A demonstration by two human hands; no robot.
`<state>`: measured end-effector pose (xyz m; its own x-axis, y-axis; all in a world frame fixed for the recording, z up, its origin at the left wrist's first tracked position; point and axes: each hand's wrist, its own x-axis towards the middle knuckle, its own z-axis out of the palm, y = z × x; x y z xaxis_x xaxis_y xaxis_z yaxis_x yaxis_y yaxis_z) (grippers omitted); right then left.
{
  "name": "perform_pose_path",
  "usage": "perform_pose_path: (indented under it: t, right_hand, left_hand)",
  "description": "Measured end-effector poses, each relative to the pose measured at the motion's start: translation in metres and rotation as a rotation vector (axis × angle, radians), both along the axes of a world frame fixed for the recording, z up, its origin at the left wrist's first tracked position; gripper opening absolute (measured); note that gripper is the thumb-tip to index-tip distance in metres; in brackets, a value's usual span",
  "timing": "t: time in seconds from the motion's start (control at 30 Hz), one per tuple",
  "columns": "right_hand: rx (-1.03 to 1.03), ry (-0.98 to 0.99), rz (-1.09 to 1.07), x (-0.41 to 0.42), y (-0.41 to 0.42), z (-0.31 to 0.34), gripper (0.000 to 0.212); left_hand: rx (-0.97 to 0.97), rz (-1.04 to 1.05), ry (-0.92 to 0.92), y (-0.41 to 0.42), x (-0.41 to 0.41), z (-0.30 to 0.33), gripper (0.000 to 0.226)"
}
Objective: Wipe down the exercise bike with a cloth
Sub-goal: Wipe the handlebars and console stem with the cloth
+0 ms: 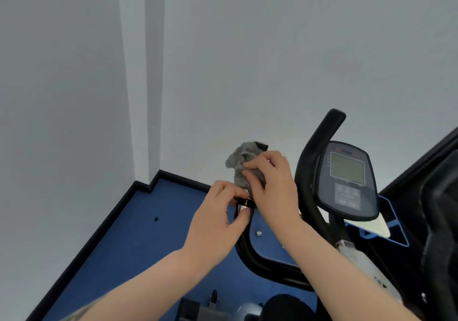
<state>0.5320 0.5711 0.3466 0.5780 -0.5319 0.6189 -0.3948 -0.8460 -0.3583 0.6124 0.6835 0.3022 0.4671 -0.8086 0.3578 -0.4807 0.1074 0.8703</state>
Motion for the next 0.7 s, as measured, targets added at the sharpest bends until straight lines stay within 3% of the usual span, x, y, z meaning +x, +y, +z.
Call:
perform_pose_path:
  t: [0.13, 0.23, 0.3, 0.5, 0.6, 0.7]
  right_hand:
    - [-0.108, 0.054, 0.014, -0.011, -0.014, 0.02, 0.007]
    - [-0.078, -0.045, -0.1, 0.004, -0.024, 0.037, 0.011]
    - [-0.045, 0.014, -0.181, 0.015, -0.023, 0.032, 0.016]
    - [0.364, -0.08, -0.132, 0.033, -0.025, 0.024, 0.024]
    - [0.283, -0.078, -0.192, 0.029, -0.007, 0.006, 0.034]
    - [0.083, 0.11, -0.126, 0.029, -0.024, 0.016, 0.031]
  left_hand:
    - [0.004, -0.021, -0.062, -0.001, 0.006, -0.002, 0.023]
    - [-0.007, -0.015, -0.048, -0.001, 0.007, -0.004, 0.027]
    - [-0.004, -0.026, -0.041, -0.001, 0.008, -0.005, 0.029]
    - [-0.007, -0.013, -0.017, 0.0, 0.006, -0.002, 0.029]
    - [-0.034, -0.015, 0.002, 0.001, 0.005, 0.0, 0.034]
    - [-0.026, -0.002, -0.001, -0.001, 0.004, -0.002, 0.031]
